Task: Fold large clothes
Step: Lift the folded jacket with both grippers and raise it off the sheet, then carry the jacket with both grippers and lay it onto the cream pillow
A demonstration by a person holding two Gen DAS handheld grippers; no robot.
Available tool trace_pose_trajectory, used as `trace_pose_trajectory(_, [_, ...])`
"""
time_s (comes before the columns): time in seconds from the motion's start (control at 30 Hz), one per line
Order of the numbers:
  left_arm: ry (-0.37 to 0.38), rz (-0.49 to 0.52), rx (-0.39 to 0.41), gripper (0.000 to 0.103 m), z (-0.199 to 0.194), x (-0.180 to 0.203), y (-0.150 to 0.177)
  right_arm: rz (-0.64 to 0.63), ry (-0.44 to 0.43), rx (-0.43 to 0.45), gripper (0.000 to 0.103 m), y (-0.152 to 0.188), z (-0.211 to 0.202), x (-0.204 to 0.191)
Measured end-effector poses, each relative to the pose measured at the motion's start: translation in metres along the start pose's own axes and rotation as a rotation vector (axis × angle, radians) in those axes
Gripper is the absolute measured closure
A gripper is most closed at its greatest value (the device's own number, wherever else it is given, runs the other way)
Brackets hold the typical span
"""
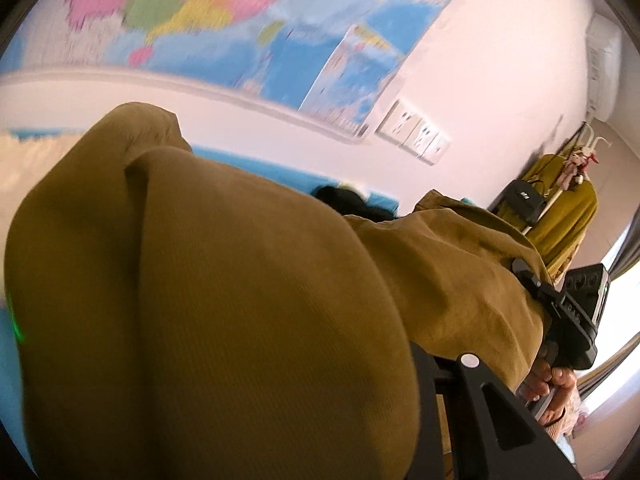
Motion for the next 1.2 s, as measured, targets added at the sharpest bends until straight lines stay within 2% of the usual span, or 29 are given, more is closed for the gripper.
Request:
trace_pose_trajectory(0.1, [-0.003, 0.020, 0.043, 0.079, -0.013, 0.009, -0.016, -0.040, -0.022, 0.011, 0.088, -0.014, 0.005, -0.014])
trace_pose_trajectory(0.23, [-0.022, 0.037, 0.086, 0.079, -0.034, 0.002, -0.030, -0.075, -0.053, 0.013, 0.088, -0.029, 0.021, -0.027])
trace_pose_trajectory(0.47, [-0.113, 0.039, 0.154, 0.079, -0.049, -0.027, -0.052, -0.090, -0.120, -0.009, 0.088, -0.045, 0.068, -0.039])
trace_pose_trajectory(0.73, [-0.220, 0.004, 0.209, 0.080, -0.065, -0.064, -0.072, -0.096, -0.195, -0.047, 0.088, -0.053, 0.128, -0.051])
trace_pose_trajectory(1.2, [-0.368, -0.034, 0.258, 0.080, -0.095, -0.127, -0.100, -0.101, -0.286, -0.105, 0.088, -0.054, 0.219, -0.079])
Point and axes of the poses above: each gripper's, at about its wrist camera, not at the fingertips, and z roughly the way its jaws point, x to its right, y to its underside, the point moved 4 cm from there along z, roughly the way its jaws point, and after that the axes turned 11 degrees about -y, right-handed, at the moved point
